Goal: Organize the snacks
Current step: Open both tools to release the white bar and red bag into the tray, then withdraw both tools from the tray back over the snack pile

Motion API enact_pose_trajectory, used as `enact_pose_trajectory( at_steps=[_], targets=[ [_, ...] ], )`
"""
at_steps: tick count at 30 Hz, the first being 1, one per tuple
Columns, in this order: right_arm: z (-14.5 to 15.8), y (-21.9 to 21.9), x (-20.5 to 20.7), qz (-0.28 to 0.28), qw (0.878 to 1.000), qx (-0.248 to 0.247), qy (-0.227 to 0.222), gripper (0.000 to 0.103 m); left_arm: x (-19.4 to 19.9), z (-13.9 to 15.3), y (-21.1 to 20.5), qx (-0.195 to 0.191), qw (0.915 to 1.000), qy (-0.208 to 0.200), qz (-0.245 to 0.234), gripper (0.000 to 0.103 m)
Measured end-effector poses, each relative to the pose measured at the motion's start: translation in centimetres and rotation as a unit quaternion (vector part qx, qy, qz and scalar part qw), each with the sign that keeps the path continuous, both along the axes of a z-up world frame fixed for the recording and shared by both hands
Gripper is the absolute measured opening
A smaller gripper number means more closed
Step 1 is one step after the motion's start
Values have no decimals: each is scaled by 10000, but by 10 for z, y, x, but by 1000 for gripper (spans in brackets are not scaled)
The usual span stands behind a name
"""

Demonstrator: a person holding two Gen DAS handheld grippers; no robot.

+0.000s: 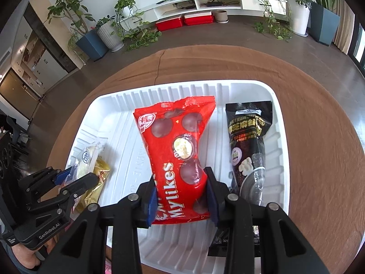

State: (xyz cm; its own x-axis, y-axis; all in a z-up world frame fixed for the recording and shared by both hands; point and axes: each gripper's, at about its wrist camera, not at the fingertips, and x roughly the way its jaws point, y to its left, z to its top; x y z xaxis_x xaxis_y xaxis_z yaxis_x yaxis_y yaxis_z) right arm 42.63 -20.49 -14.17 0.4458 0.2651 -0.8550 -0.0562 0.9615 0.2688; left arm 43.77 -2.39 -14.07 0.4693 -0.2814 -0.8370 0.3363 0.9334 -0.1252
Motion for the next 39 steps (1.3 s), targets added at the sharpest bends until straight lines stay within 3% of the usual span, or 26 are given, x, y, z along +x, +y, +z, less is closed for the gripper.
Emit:
enact_pose_trajectory(
  at_steps=[3,9,11,16,21,23,25,28,33,39],
  targets=[
    [1,0,1,-21,10000,-25,-6,39,-3,0,1,14,10000,-6,9,27],
    [5,12,0,-1,9999,-102,-44,49,-4,1,-1,27,10000,22,27,30],
    [7,10,-1,-48,10000,-38,-62,53,-4,0,-3,88,10000,36,24,42],
    [12,6,-3,-55,9999,-5,-130,59,-8,3,-11,124,9999,-34,-78,58],
    [28,0,-11,-102,9994,94,-301,65,-10,17,-9,65,9999,-151,-8,65],
    [40,-4,-20,-93,9986,240,-464,69,-14,28,-7,10,9997,-240,13,82],
    [56,-10,-33,-123,9966,437,-691,81,-21,42,-3,-42,9993,-361,36,93],
    [79,-22,-56,-171,9914,781,-1032,89,-37,65,5,-188,9982,-563,55,103],
    [101,-46,-110,-425,9768,1460,-1511,102,-82,103,18,-388,9941,-1016,-51,103],
    [101,-49,-193,-433,9721,1660,-1600,102,-150,129,43,-361,9879,-1498,151,103]
  ],
)
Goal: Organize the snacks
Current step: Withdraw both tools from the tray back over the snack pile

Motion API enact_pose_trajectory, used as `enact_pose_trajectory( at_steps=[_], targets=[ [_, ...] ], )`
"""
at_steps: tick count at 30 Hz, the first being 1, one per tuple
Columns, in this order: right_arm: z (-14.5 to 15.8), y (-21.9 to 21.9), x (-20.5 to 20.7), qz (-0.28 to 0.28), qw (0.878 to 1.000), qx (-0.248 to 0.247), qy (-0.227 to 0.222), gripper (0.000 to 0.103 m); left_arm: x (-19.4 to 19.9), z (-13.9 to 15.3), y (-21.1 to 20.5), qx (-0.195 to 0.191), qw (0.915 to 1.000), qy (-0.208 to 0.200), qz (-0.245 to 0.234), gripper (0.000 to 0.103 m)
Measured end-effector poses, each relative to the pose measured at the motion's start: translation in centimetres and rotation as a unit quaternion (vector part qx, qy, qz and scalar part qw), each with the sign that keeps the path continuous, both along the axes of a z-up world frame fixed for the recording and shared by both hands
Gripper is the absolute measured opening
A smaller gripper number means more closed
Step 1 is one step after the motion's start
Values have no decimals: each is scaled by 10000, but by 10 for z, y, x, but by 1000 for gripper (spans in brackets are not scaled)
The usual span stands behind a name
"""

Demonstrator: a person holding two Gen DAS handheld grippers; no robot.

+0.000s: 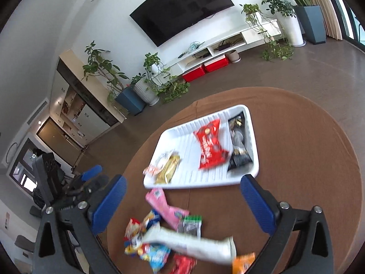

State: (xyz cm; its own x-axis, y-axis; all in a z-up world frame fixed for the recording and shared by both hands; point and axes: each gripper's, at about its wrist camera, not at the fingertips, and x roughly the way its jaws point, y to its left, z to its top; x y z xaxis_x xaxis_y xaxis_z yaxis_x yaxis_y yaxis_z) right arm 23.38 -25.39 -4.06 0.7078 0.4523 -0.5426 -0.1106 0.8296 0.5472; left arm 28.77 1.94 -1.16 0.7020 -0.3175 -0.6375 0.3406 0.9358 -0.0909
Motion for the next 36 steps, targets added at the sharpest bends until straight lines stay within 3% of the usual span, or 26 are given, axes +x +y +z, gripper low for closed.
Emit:
enact_pose_trajectory(
  at_steps=[4,8,12,16,23,24,26,36],
  targets=[
    [-9,9,-51,-183,9994,-270,-132,102,-54,-4,23,-138,9991,-139,384,103],
    [-26,24,-90,-223,9982,-552,-43,102,-98,-24,28,159,9987,-197,438,103],
    [-44,36,-121,-153,9982,-569,82,102,-118,-45,45,-130,9975,250,654,103],
    [-58,41,-136,-137,9978,-624,203,102,-115,-67,59,-107,9928,885,800,103],
    [-63,50,-144,-133,9952,-947,228,96,-89,-94,52,647,9868,1261,779,100],
    [-62,51,-145,-140,9948,-986,216,96,-85,-99,51,709,9852,1359,770,96],
    [-62,50,-146,-149,9948,-982,221,96,-72,-105,48,769,9832,1474,754,72],
    [-64,46,-143,-211,9932,-1099,328,95,-43,-130,27,1143,9757,1776,582,70]
  ],
)
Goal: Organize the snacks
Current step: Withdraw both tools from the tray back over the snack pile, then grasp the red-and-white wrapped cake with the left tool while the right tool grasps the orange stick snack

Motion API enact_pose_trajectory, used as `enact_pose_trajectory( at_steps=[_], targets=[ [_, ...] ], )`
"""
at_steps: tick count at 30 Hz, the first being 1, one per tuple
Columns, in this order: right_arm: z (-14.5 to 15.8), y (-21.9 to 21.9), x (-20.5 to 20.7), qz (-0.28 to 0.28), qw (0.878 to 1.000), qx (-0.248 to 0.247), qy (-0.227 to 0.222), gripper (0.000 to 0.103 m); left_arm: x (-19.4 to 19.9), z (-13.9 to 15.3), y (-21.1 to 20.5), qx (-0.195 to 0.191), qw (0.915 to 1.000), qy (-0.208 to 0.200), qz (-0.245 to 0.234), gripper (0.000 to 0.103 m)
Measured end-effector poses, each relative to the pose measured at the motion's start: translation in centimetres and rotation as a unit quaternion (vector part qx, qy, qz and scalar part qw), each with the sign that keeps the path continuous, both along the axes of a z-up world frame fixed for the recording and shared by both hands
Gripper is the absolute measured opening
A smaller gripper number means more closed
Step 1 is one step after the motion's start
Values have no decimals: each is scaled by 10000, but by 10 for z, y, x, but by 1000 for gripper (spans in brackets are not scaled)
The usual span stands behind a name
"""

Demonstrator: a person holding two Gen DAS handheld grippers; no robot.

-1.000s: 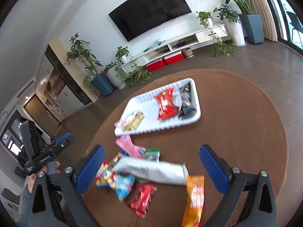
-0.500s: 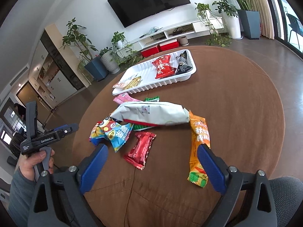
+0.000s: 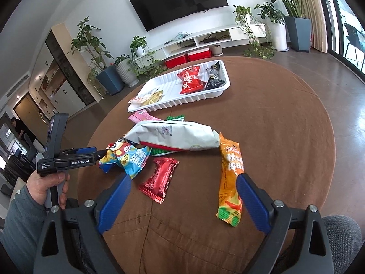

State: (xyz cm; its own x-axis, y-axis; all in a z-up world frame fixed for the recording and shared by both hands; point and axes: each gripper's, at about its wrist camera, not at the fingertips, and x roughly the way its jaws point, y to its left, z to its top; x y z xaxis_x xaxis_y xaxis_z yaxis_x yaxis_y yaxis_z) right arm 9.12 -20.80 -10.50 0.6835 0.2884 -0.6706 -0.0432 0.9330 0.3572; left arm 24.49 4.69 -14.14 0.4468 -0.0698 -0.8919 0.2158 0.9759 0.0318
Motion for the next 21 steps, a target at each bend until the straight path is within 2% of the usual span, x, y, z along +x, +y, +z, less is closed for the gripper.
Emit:
enact_pose_trajectory(
  at_steps=[3,8,12,16,21],
  targets=[
    [0,-1,3,-27,9999,-123,61,95,7,-6,-2,41,9999,83,-56,70],
    [-9,-4,13,-58,9983,-401,412,93,11,-9,-3,-21,9998,141,-140,53],
    [-11,-8,19,-71,9972,-461,578,91,12,-9,-5,-37,9997,155,-198,49],
    [-10,-11,22,-46,9965,-559,624,91,10,-7,-9,-58,9993,140,-328,37],
    [-12,-13,23,-35,9957,-560,738,91,6,-7,-6,-143,9989,144,-429,35]
  ],
)
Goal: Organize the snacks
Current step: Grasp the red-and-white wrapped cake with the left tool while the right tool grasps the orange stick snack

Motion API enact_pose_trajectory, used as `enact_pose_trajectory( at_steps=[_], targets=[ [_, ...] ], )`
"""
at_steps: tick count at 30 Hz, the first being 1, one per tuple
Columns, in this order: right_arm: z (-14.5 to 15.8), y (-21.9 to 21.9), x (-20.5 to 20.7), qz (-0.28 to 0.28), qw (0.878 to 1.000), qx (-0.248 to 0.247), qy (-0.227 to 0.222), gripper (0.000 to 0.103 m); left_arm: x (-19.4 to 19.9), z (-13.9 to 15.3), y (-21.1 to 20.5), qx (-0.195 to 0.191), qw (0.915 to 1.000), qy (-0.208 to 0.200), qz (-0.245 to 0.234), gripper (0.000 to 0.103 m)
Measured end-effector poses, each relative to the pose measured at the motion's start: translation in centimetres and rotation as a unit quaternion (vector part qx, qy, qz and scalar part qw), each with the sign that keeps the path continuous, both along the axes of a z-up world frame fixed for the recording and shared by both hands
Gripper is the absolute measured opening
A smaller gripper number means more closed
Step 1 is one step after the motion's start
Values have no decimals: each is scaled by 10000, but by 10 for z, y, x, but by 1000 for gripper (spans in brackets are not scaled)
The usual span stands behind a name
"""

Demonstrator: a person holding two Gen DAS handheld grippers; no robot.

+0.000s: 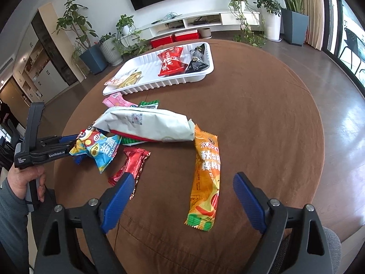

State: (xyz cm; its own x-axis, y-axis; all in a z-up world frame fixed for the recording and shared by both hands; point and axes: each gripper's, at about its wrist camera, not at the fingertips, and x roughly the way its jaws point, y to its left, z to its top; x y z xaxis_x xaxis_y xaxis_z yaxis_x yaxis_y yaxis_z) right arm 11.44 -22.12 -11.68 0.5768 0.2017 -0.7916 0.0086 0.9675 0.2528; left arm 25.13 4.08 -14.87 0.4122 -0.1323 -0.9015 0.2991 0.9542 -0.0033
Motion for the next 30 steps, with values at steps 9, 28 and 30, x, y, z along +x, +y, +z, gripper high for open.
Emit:
enact_pose_trajectory(
  at_steps=[9,28,30],
  targets=[
    [-7,-5,6,-21,9998,-95,197,91,-10,2,19,-352,9993,-41,152,30],
    [-35,11,30,465,9912,-1087,598,59,-58,32,26,-980,9942,-370,247,30],
    [-35,13,30,540,9890,-1237,609,56,-60,33,24,-1009,9939,-378,241,30]
  ],
)
